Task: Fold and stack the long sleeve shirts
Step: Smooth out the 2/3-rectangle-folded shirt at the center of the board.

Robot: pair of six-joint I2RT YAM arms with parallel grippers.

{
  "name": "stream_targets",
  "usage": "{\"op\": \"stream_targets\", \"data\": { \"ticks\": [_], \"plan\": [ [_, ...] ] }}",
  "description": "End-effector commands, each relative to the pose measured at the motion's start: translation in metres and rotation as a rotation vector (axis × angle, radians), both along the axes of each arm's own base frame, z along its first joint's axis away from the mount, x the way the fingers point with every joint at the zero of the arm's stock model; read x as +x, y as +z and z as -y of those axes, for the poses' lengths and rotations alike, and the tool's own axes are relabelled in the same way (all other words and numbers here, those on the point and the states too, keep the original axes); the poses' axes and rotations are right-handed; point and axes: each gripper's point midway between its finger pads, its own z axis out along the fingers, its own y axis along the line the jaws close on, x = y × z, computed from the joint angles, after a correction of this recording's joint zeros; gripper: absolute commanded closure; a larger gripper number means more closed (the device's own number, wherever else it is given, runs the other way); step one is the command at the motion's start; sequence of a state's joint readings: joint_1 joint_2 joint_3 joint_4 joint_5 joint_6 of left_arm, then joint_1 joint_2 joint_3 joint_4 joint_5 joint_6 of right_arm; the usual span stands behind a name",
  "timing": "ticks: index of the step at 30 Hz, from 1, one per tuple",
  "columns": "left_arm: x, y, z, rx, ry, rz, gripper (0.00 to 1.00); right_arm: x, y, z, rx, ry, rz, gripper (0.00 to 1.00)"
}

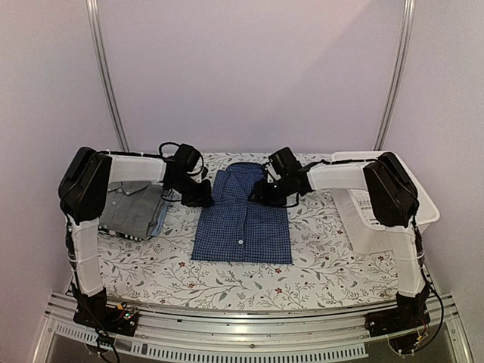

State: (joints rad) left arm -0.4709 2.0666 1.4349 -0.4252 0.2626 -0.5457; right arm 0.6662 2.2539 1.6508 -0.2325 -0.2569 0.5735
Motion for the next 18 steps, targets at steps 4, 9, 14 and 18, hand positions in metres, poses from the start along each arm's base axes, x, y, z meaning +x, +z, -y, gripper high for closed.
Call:
{"op": "stream_targets", "data": {
  "ticks": [4, 9, 14, 18],
  "plan": [
    [0.007, 0.001, 0.002, -0.012, -0.012, 0.01, 0.89, -0.006, 0.086, 0.001, -0.003, -0.032, 0.178, 0.47],
    [0.009, -0.001, 0.003, -0.014, -0.01, 0.004, 0.89, -0.03, 0.088, -0.028, 0.026, 0.052, 0.18, 0.6],
    [0.009, -0.004, 0.003, -0.01, -0.011, 0.0, 0.89, -0.041, 0.051, -0.052, 0.061, 0.128, 0.108, 0.75],
    [0.01, -0.008, 0.003, -0.008, -0.011, -0.006, 0.89, -0.037, 0.019, -0.057, 0.051, 0.142, 0.061, 0.78]
  ]
}}
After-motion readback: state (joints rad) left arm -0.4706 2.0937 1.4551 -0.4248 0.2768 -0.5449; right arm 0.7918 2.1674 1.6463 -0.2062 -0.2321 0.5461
